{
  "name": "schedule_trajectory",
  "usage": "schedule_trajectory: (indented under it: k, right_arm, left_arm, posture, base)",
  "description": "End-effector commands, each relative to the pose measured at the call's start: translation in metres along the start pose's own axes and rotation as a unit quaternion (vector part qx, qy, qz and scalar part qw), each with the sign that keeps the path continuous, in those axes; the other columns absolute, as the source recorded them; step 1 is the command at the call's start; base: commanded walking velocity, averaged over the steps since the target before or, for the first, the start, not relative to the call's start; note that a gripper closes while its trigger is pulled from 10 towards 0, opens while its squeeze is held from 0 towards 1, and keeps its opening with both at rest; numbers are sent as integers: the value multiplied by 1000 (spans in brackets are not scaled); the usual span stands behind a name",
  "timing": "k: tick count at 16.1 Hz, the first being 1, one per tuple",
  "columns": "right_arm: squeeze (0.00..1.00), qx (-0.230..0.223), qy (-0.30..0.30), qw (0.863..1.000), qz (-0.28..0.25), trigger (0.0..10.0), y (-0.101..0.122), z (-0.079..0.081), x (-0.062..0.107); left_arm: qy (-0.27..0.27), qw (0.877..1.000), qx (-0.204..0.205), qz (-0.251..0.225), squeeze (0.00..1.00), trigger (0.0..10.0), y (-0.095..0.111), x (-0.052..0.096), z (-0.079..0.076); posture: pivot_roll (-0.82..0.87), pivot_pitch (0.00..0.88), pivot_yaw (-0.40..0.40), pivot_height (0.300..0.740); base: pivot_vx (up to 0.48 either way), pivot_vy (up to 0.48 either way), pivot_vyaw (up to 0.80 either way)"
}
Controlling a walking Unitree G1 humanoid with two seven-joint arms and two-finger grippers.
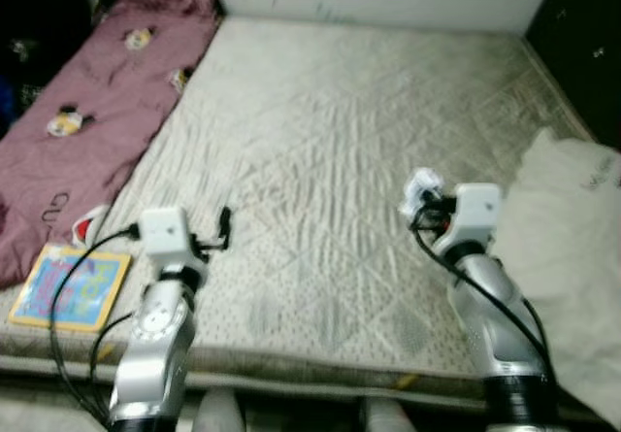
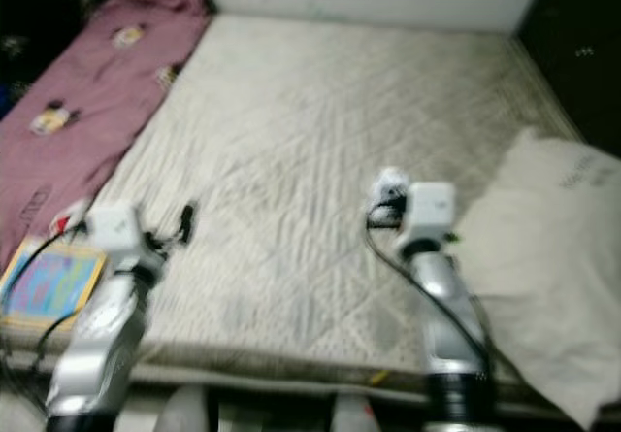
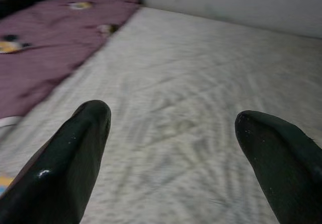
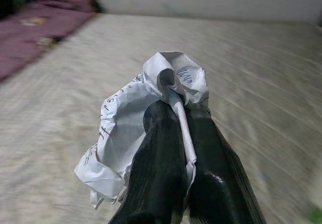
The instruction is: Clean up the room
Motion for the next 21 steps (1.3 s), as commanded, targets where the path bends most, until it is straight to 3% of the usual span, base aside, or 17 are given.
schedule_trajectory:
  k: [1, 4, 8, 21]
  right_arm:
    - [0, 5, 11, 1000, -28, 10000, 13, 3, -3]
    - [0, 12, 10, 999, -33, 10000, 15, 2, -4]
    - [0, 9, 22, 999, -42, 10000, 18, 8, -7]
    - [0, 15, 15, 998, -51, 10000, 21, 9, -14]
  left_arm:
    - [5, 1000, 5, 4, 0, 10000, -1, 1, 5]
    - [-4, 1000, 14, 2, 0, 10000, -1, 1, 3]
    - [-7, 1000, 22, 3, 0, 10000, -1, 1, 3]
    - [-14, 1000, 24, 6, 0, 10000, -1, 0, 0]
  posture:
    - [-82, 0, -13, 708]
    - [-82, 0, -13, 738]
    - [-77, 0, -18, 740]
    - [-74, 0, -23, 740]
  base:
    - [0, 0, 0]
    - [0, 0, 0]
    - [0, 65, 0]
    - [0, 470, 0]
Point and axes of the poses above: a point about 5 cm out from each wrist's last joint towards the gripper, its own x axis pointing back from the gripper into the wrist, its own y axis along the axis of the wrist's last joint, z = x × y, the point moved 2 cm from there along -x, pointing out of the wrist towards the gripper, and after that the axes turned 13 degrees about x, right-handed, at the moved point
